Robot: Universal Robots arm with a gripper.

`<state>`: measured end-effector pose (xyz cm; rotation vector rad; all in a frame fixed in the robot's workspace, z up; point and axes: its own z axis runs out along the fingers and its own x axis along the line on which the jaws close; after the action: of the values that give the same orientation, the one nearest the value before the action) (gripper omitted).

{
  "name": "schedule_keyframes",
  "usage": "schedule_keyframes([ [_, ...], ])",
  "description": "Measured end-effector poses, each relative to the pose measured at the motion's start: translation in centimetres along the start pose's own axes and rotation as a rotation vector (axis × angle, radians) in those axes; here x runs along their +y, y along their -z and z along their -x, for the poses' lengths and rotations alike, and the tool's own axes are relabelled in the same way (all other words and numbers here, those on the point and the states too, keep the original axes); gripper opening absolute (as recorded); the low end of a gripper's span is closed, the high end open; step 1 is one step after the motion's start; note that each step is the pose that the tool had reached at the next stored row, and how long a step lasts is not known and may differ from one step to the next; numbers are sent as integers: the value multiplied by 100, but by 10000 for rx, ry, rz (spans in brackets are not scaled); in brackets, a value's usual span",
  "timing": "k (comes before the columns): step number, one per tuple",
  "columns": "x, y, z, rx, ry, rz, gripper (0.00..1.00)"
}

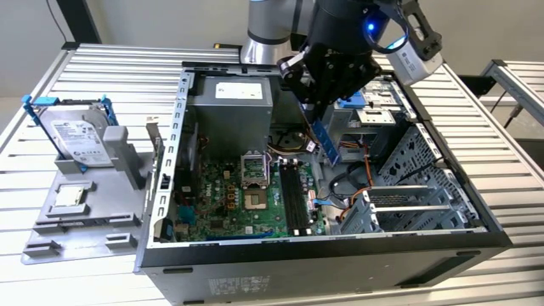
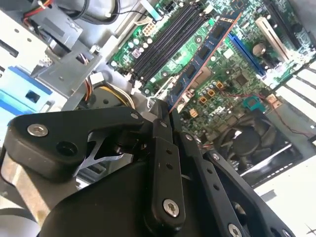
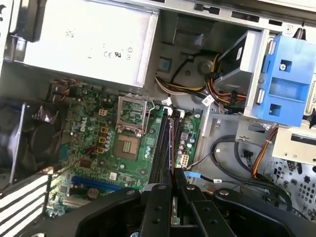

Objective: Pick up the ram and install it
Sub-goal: 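Insert the ram into the slot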

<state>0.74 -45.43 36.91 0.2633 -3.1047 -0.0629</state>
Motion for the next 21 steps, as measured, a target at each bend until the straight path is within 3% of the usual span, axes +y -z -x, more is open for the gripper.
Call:
schedule_keyframes([
  [6,-23,-105,110,-15,-259,22,0],
  [8,-27,-117,131,-50,-292,39,0],
  [18,-33,-248,138,-227,-547,45,0],
  [21,-34,-261,138,-235,-614,35,0],
])
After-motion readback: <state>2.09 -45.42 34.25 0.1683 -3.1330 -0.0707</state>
